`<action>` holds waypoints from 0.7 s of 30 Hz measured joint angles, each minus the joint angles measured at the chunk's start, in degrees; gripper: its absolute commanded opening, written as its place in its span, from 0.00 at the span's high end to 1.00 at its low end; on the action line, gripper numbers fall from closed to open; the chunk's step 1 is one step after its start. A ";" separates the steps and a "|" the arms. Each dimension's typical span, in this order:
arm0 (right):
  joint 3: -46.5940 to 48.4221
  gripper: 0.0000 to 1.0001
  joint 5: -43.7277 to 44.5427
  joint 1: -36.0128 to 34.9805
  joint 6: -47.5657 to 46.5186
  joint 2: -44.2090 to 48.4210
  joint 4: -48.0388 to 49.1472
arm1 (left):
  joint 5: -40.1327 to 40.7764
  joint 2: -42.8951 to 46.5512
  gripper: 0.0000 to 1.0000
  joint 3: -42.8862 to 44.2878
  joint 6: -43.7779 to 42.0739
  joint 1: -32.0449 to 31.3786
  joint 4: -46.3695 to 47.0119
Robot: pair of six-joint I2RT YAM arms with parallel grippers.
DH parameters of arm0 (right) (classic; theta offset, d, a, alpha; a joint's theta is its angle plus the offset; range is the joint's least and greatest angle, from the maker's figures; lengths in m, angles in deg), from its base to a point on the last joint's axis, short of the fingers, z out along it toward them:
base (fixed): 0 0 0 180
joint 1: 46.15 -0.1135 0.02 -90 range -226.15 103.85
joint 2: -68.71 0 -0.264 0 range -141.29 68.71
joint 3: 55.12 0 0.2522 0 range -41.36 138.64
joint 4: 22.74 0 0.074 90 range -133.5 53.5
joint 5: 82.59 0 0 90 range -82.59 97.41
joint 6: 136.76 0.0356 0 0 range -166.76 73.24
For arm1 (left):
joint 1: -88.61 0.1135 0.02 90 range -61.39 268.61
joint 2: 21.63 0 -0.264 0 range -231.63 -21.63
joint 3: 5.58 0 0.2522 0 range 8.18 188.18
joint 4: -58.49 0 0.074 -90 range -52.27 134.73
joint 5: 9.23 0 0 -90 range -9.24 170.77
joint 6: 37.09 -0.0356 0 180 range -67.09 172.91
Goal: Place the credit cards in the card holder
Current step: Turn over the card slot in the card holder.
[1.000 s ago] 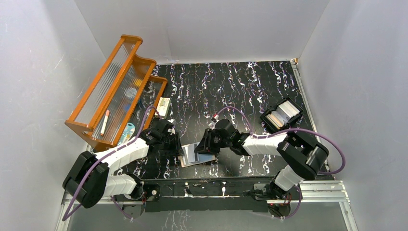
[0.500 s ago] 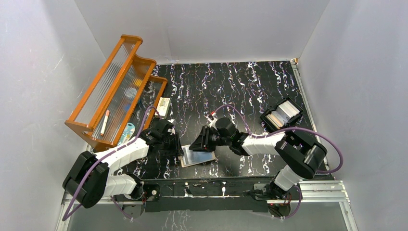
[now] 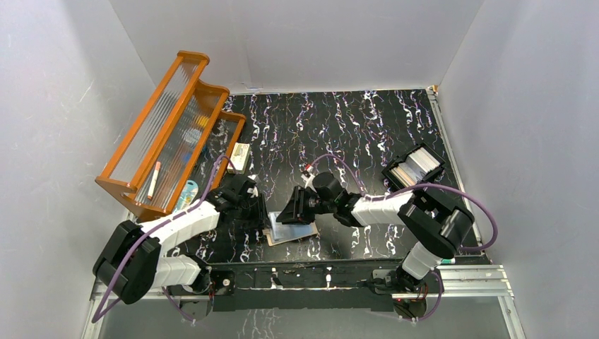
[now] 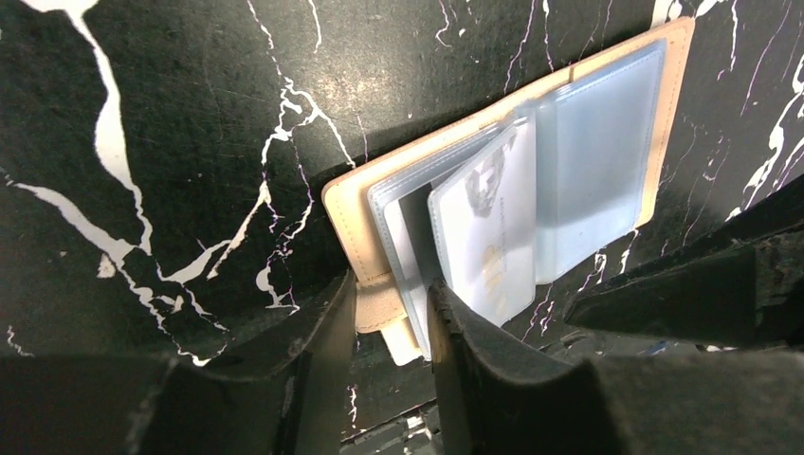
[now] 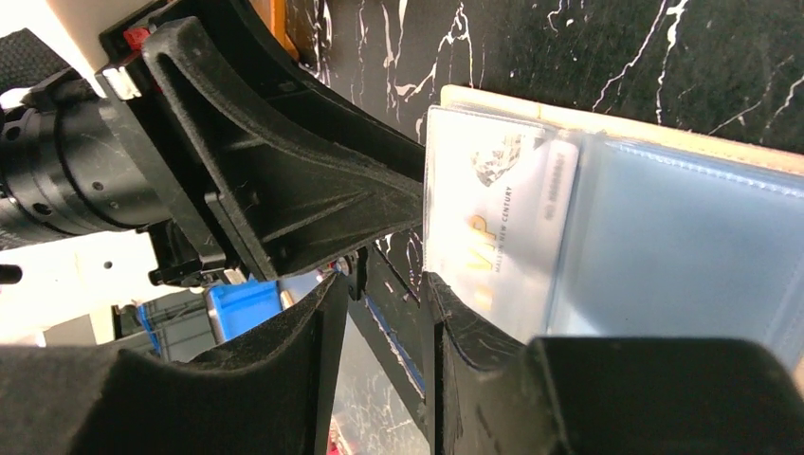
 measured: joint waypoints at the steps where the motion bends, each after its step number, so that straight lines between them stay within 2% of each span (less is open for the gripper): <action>1: 0.74 0.58 0.11 -0.02 -0.96 0.02 -1.36 | 0.28 0.09 0.65 0.26 0.11 0.00 -0.35; 3: 3.02 0.58 1.01 -0.02 -3.61 0.26 -5.81 | 1.01 0.61 0.62 0.72 0.20 0.00 -1.25; 8: 13.77 0.57 8.63 0.37 -16.76 3.65 -25.51 | 2.99 4.46 0.55 2.67 0.07 0.00 -4.46; 11: 21.11 0.57 17.40 1.16 -26.25 7.76 -36.92 | 3.91 6.82 0.45 5.07 -0.72 0.00 -5.99; 16: 27.76 0.57 31.32 3.96 -37.86 12.79 -46.88 | 5.25 10.97 0.31 10.47 -3.61 0.00 -8.74; 18: 28.72 0.57 36.02 7.23 -43.45 14.80 -49.40 | 5.95 12.68 0.03 12.74 -5.18 0.00 -10.29; 21: 28.28 0.57 41.42 12.96 -52.96 17.18 -51.39 | 6.80 14.91 0.02 15.34 -7.37 0.00 -12.02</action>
